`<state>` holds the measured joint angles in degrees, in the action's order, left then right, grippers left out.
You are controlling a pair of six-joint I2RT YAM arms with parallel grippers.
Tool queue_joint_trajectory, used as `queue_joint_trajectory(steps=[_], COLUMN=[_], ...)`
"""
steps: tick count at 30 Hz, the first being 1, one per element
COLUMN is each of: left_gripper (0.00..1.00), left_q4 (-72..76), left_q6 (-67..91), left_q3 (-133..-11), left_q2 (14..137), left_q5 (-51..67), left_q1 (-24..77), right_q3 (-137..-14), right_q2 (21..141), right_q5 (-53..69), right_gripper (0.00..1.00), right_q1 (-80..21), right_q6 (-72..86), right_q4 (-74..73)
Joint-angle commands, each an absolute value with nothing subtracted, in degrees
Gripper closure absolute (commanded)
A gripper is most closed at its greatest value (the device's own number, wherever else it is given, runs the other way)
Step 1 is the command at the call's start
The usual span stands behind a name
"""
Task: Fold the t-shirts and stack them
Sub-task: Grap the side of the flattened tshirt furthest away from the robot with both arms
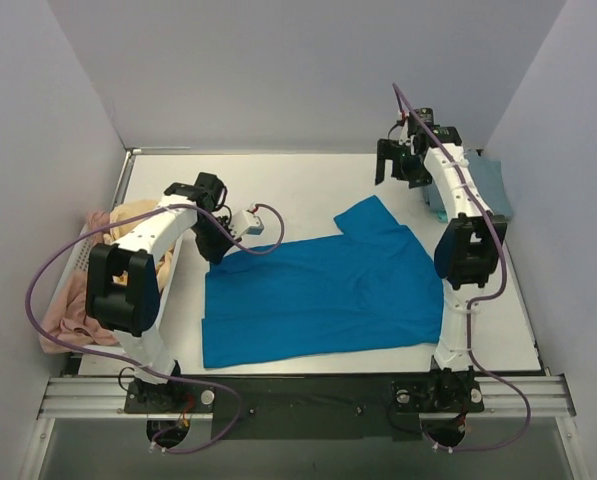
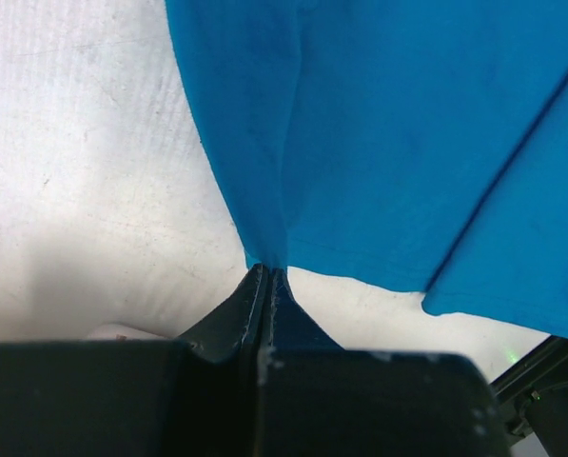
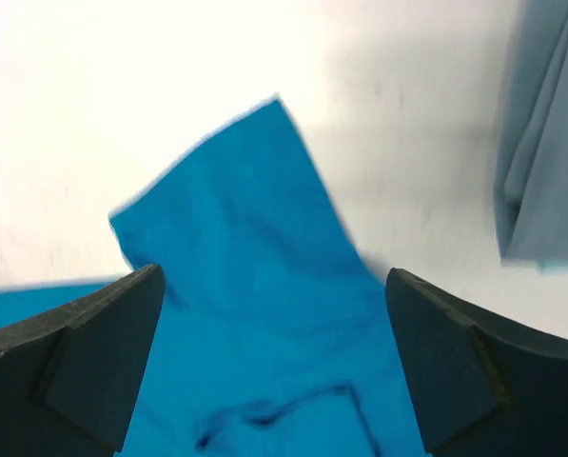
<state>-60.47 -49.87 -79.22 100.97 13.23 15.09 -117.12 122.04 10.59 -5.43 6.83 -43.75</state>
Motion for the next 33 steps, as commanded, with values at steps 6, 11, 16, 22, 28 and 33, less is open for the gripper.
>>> queue_joint_trajectory(steps=[6, 11, 16, 22, 28, 33], left_gripper=[1.0, 1.0, 1.0, 1.0, 1.0, 1.0], left_q4=[-58.3, -58.5, -58.5, -58.6, -58.5, -59.0], left_q6=[-48.3, -47.9, -48.1, -48.5, -48.7, -48.1], left_q3=[-80.8, -82.4, -82.4, -82.4, -83.1, -84.3], left_q2=[102.1, 103.5, 103.8, 103.9, 103.8, 103.2], left_q5=[12.8, 13.5, 13.2, 12.5, 12.1, 12.2], left_q1=[14.2, 13.4, 13.4, 13.1, 13.1, 13.4], right_q3=[-133.1, -134.5, -138.8, -135.9, -135.8, -133.9], right_q2=[140.2, 145.1, 150.8, 151.4, 147.6, 141.0], right_q5=[1.2, -2.4, -3.4, -1.0, -2.5, -0.5], right_gripper=[0.09, 0.17, 0.3, 0.7, 1.0, 1.0], right_q1=[-8.3, -10.1, -11.5, -11.3, -9.9, -9.8], right_q6=[15.8, 17.8, 20.0, 20.3, 18.4, 15.1], right_q4=[-40.4, -40.6, -45.5, -47.1, -46.5, -45.3])
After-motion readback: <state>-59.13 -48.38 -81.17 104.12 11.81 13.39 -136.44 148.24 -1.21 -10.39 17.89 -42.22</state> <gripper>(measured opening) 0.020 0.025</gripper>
